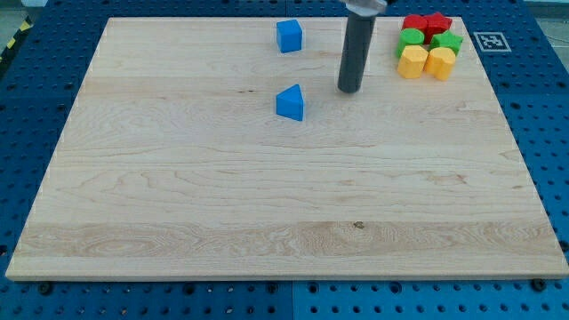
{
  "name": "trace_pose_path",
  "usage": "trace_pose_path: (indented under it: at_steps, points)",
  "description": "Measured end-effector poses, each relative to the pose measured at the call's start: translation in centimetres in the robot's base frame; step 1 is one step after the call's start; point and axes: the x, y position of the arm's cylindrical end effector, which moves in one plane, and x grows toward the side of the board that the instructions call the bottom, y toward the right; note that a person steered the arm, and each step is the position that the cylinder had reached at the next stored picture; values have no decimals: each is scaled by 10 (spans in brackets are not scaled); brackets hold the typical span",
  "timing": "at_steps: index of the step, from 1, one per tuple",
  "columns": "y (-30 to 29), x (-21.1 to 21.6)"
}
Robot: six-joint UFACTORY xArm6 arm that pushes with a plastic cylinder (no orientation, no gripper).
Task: Slide the blue cube towards the blue triangle
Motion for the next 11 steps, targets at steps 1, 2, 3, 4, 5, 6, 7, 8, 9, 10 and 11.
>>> trace_pose_path:
  at_steps: [1, 2, 3, 4, 5, 6, 7, 8, 9, 10, 11]
  points:
    - [-2, -29]
    - [-6, -52]
    - [-28, -84]
    - [-52, -105]
    - [-83, -123]
    - [-97, -130]
    - [-113, -127]
    - [-113, -104]
    - [-113, -96]
    - [-113, -95]
    - [-108, -85]
